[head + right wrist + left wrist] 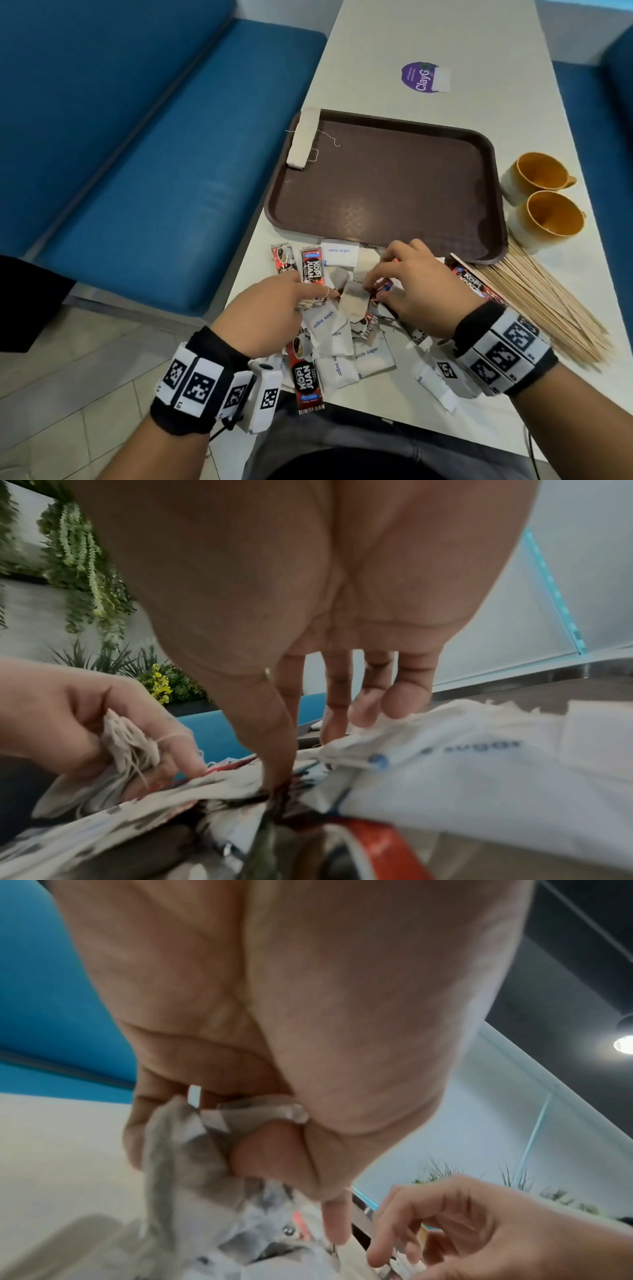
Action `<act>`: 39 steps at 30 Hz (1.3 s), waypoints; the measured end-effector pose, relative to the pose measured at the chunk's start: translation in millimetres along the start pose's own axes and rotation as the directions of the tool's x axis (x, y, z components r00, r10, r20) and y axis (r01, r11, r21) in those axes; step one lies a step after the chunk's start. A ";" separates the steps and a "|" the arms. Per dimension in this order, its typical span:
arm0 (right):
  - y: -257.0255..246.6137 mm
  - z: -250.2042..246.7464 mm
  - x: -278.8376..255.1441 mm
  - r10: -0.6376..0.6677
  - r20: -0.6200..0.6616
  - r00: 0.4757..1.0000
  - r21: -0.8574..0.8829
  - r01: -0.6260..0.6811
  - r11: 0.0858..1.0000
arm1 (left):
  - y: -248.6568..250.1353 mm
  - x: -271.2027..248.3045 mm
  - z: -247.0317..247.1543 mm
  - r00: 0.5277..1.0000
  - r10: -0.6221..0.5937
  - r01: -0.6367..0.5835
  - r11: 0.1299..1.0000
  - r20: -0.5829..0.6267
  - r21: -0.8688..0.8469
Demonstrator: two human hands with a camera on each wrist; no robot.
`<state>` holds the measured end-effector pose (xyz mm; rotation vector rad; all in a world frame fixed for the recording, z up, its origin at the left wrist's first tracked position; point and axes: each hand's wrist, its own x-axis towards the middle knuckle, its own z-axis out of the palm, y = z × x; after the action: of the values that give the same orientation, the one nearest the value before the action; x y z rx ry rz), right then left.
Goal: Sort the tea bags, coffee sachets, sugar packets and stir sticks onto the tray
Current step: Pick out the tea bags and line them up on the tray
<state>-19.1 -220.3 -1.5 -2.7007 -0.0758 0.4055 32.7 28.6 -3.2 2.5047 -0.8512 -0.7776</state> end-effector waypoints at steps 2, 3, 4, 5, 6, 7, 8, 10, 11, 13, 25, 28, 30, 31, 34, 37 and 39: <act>-1.4 -0.8 -0.6 -0.010 -0.015 1.000 0.006 0.010 1.000 | -4.3 -6.1 -4.1 0.998 0.032 -0.035 0.998 -0.049 -0.058; -3.3 -1.0 -1.5 -0.035 -0.016 0.999 0.022 0.035 0.999 | -7.1 -9.8 -6.0 0.996 0.047 -0.054 0.994 -0.076 -0.096; -7.0 -1.1 -3.0 -0.073 -0.014 0.997 0.046 0.074 0.996 | -9.9 -14.1 -7.8 0.993 0.061 -0.074 0.989 -0.098 -0.126; -11.8 -0.5 -4.7 -0.117 -0.013 0.993 0.070 0.117 0.991 | -12.7 -18.3 -9.4 0.992 0.075 -0.089 0.986 -0.103 -0.142; -16.8 0.8 -6.5 -0.160 -0.009 0.987 0.086 0.160 0.983 | -15.0 -22.8 -11.1 0.992 0.087 -0.099 0.984 -0.087 -0.151; -21.3 3.4 -7.7 -0.190 0.008 0.982 0.085 0.189 0.978 | -16.8 -27.2 -12.4 0.994 0.095 -0.102 0.982 -0.052 -0.160; -25.5 6.9 -8.2 -0.204 0.034 0.978 0.064 0.201 0.977 | -18.0 -31.5 -13.2 0.995 0.103 -0.103 0.981 -0.004 -0.164; -30.5 15.1 -7.5 -0.175 0.088 0.981 0.005 0.176 0.984 | -18.7 -38.2 -12.6 0.989 0.123 -0.110 0.983 0.084 -0.150; -31.0 17.5 -6.7 -0.150 0.098 0.984 -0.005 0.151 0.989 | -18.2 -40.0 -10.5 0.984 0.131 -0.116 0.985 0.121 -0.129; -29.5 19.0 -5.5 -0.121 0.086 0.989 0.021 0.120 0.993 | -16.8 -40.7 -2.0 0.975 0.128 -0.120 0.991 0.181 -0.054; -26.4 18.0 -5.9 -0.045 0.016 0.999 0.072 0.044 0.996 | -0.4 -20.5 23.4 0.981 0.151 -0.154 0.988 0.122 0.010; -23.6 19.8 -4.3 -0.021 -0.014 1.000 0.042 0.022 0.999 | -0.1 -19.7 30.0 0.983 0.182 -0.182 0.983 0.033 -0.005; -21.7 19.7 -4.8 -0.009 -0.024 1.000 0.040 0.010 0.999 | -4.3 -21.4 31.7 0.977 0.198 -0.201 0.979 -0.078 -0.033; -21.1 19.5 -5.6 -0.016 -0.025 1.000 0.041 0.017 0.999 | -7.5 -22.9 31.3 0.972 0.199 -0.207 0.977 -0.123 -0.049; -19.7 19.1 -10.7 -0.053 -0.024 0.998 0.037 0.054 0.998 | -14.7 -32.2 22.6 0.969 0.174 -0.191 0.978 -0.178 -0.082; -19.7 17.8 -12.8 -0.027 0.030 0.999 0.022 0.027 0.999 | -16.6 -40.1 14.0 0.990 0.139 -0.137 0.988 0.017 -0.070; -20.5 17.0 -10.7 -0.015 0.014 1.000 0.017 0.014 1.000 | -15.4 -39.9 14.7 0.987 0.109 -0.110 0.994 0.118 -0.005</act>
<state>-34.1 -196.1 -5.3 -2.6791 -0.0955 0.4189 3.9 63.2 -7.3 2.4098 -1.0206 -0.8950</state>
